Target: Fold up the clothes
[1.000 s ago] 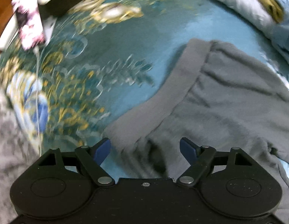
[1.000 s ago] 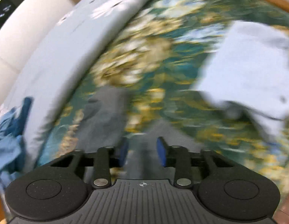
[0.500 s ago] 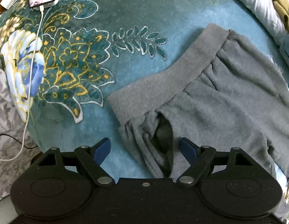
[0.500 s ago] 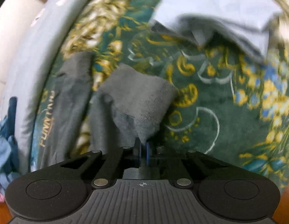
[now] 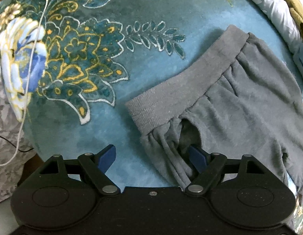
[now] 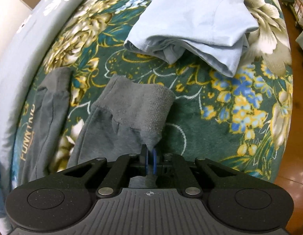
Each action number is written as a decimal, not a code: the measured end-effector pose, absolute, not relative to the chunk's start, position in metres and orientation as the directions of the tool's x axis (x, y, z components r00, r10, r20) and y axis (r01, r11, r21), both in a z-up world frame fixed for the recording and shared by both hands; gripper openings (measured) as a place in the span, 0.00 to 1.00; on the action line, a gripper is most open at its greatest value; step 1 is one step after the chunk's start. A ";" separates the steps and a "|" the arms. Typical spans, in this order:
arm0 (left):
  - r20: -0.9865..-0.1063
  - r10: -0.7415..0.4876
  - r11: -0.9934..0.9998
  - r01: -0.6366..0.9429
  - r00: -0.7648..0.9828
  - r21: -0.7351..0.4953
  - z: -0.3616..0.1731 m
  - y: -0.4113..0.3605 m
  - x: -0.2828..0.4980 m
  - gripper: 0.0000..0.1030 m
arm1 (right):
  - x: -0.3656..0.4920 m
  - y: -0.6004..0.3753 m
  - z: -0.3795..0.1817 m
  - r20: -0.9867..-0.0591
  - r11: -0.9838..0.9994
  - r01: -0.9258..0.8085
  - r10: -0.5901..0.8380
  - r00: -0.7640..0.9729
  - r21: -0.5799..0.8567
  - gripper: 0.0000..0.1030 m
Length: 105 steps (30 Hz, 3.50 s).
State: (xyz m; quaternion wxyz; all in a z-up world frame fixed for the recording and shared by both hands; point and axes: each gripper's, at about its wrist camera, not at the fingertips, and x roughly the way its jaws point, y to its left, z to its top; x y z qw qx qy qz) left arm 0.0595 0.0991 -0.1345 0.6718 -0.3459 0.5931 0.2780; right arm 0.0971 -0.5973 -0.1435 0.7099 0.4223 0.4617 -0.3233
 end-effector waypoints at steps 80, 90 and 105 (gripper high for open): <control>-0.919 0.020 0.295 -0.881 0.394 -0.371 -0.156 0.111 0.170 0.76 | 0.318 -0.598 -0.162 -0.864 0.559 0.694 0.086 0.496 0.454 0.67; -0.881 0.048 0.093 -0.880 0.471 -0.465 -0.160 0.120 0.182 0.19 | 0.308 -0.599 -0.161 -0.818 0.471 0.697 0.098 0.567 0.540 0.09; -0.881 0.167 0.241 -0.884 0.443 -0.400 -0.086 0.188 0.137 0.09 | 0.232 -0.546 -0.105 -0.777 0.527 0.622 0.124 0.618 0.579 0.05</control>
